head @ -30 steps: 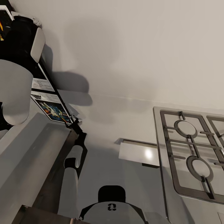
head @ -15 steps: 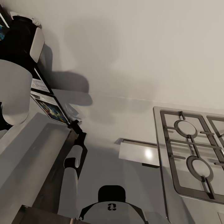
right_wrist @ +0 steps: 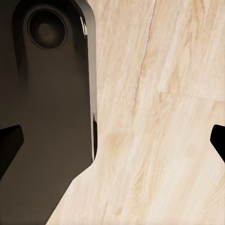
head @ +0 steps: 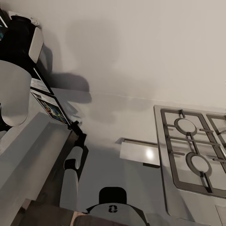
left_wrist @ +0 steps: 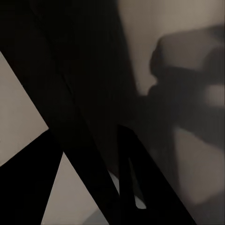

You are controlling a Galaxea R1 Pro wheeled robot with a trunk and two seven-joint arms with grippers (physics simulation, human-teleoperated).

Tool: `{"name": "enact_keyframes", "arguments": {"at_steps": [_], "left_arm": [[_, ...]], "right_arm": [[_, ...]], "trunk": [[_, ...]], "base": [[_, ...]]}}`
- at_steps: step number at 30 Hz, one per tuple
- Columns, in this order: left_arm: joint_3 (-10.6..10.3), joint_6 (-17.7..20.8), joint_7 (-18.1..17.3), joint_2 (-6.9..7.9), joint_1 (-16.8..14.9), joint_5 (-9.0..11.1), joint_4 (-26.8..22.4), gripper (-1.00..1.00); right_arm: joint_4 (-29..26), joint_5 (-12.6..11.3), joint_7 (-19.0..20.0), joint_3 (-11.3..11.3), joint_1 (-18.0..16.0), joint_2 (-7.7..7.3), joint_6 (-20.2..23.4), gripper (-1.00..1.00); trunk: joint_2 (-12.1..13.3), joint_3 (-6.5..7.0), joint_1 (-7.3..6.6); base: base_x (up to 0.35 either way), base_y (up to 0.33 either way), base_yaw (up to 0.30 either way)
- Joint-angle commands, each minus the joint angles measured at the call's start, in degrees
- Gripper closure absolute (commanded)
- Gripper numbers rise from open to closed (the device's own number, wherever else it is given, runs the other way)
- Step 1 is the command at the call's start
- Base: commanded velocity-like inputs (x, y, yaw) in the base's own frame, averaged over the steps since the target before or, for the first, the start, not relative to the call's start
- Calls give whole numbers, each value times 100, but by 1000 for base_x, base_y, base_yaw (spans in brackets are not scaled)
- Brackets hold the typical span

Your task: Pick up the poster from the kitchen countertop and hang it on one of the wall nails in the kitchen.

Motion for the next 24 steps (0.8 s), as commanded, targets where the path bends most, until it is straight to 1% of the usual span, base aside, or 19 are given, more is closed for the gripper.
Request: {"name": "enact_keyframes", "arguments": {"at_steps": [1,5,6,11,20,24], "left_arm": [[-44,35,27,12,-6,40,-2,100],[-44,35,27,14,-6,39,-7,100],[-51,35,141,15,-6,45,-11,100],[-52,35,148,15,-6,45,-11,100],[-53,35,147,15,-6,46,-11,100],[-53,35,148,14,-4,45,-11,100]], "right_arm": [[24,1,-12,5,-10,1,-37,-100],[23,1,-12,5,-10,1,-37,-100],[23,1,-12,5,-10,1,-37,-100],[22,1,-12,5,-10,1,-37,-100],[23,1,-12,6,-10,1,-37,-100],[25,1,-12,5,-10,1,-38,-100]], "trunk": [[-2,-4,-1],[-2,-4,-1],[-2,-4,-1],[-2,1,-1],[-2,69,-1],[-2,102,-1]], "base": [[-43,0,0],[-144,0,0],[-51,0,0],[-24,0,0],[-3,0,0],[-151,0,0]]}}
